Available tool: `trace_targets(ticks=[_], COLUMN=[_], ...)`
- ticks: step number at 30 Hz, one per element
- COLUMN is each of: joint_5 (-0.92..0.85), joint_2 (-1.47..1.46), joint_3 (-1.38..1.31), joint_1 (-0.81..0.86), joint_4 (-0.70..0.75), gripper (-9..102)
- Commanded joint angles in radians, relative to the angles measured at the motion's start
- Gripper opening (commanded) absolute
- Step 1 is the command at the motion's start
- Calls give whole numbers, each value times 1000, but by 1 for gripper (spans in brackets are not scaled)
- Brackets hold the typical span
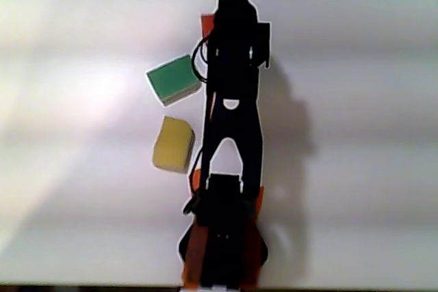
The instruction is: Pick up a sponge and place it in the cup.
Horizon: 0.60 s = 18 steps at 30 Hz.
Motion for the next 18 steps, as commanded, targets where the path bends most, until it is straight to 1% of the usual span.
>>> trace_targets(ticks=[1, 6, 8, 13, 17, 18], joint_5=[-17, -9, 2, 17, 41, 52], joint_2=[23, 28, 31, 72, 130, 144], joint_3=[5, 9, 9, 9, 31, 38], joint_1=[-5, -3, -3, 5, 6, 6], joint_4=[-3, -2, 3, 87, 146, 150], gripper=[44, 45, 43, 13, 0, 0])
